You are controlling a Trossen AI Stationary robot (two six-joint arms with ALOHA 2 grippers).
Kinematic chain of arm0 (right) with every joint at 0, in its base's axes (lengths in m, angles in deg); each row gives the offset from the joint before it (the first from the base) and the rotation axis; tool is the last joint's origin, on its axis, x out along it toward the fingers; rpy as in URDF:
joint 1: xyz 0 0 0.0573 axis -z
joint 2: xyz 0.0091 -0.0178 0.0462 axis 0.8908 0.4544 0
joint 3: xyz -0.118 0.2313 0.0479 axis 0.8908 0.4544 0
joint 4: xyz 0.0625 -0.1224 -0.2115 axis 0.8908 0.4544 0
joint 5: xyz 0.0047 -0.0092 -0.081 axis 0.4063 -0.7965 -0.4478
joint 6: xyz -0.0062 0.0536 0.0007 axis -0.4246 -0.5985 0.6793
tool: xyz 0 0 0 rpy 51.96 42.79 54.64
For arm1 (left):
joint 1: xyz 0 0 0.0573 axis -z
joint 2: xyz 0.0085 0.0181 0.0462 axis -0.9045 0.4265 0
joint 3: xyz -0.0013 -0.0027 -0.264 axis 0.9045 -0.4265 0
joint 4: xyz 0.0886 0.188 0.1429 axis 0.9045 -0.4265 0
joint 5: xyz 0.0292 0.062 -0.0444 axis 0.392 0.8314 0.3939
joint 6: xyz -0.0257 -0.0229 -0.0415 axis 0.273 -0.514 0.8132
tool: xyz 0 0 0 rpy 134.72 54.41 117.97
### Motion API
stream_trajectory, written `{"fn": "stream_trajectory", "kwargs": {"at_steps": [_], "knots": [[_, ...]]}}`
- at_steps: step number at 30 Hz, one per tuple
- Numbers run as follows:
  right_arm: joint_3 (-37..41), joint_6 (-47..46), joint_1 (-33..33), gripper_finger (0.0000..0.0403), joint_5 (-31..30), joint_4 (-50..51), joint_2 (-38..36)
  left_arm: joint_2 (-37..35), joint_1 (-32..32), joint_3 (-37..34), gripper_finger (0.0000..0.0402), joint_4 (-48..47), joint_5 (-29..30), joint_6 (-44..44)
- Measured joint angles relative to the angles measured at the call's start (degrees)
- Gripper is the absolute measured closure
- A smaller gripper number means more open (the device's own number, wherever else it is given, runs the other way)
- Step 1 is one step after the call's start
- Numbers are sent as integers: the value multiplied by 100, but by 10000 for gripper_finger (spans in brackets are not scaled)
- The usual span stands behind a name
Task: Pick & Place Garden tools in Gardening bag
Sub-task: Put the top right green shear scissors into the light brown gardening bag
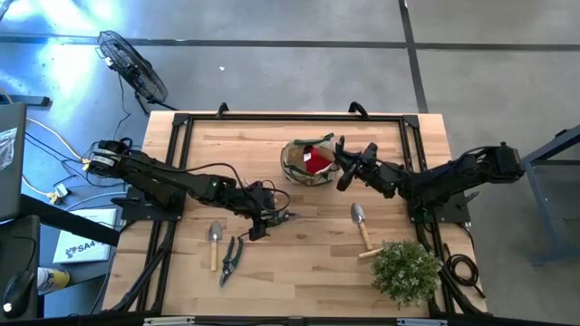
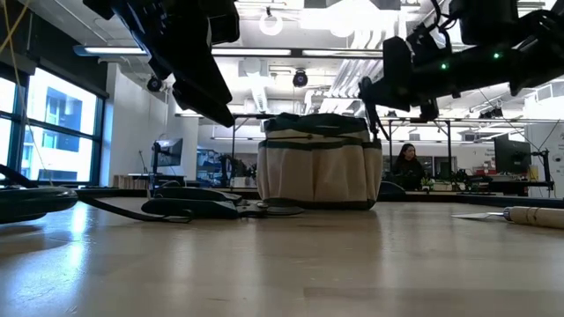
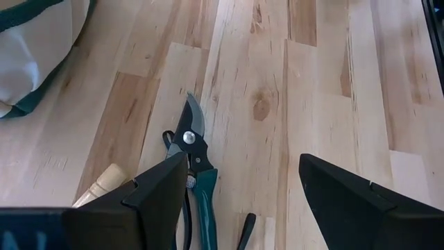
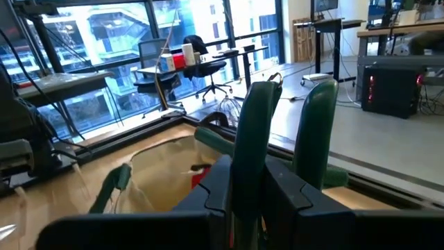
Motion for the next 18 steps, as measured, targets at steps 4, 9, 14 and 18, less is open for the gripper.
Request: {"fn": "stream_trajectory", "kwargs": {"at_steps": [4,9,14,18], "knots": [[131,-2,0,367,-12,-109,2,0,0,0,130,2,0,9],[289,28,0,367,-12,-331,2,-2,0,0,130,75,0,42],[312,110,0,367,130,-376,56,0,0,0,130,333,-2,18],[312,170,0,367,160,-464,174,-2,0,0,130,367,-2,15]]}}
